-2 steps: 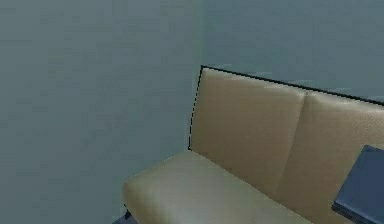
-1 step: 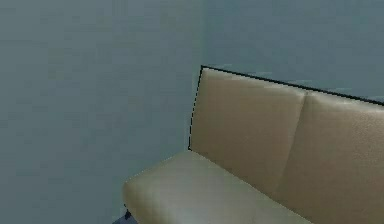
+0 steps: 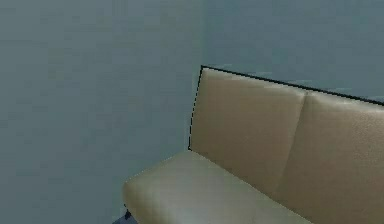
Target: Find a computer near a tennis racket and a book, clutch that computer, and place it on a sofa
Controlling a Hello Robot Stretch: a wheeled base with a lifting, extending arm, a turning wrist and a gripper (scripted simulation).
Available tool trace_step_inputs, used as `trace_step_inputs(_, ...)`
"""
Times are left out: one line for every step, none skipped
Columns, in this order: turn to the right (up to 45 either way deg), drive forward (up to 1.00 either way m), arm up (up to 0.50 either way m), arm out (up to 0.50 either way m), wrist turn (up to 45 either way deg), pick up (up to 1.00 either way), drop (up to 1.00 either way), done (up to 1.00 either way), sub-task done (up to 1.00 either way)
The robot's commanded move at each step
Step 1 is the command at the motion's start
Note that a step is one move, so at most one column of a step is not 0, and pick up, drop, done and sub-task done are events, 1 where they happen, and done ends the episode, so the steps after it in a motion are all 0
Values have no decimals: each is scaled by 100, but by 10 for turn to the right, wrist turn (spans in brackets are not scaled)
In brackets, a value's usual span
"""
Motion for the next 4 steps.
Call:
trace_step_inputs(0,0,0,0,0,0,100,0,0)
trace_step_inputs(0,0,10,0,0,0,0,0,0)
trace_step_inputs(0,0,0,-8,0,0,0,0,0)
trace_step_inputs(0,0,0,0,0,0,0,100,0)
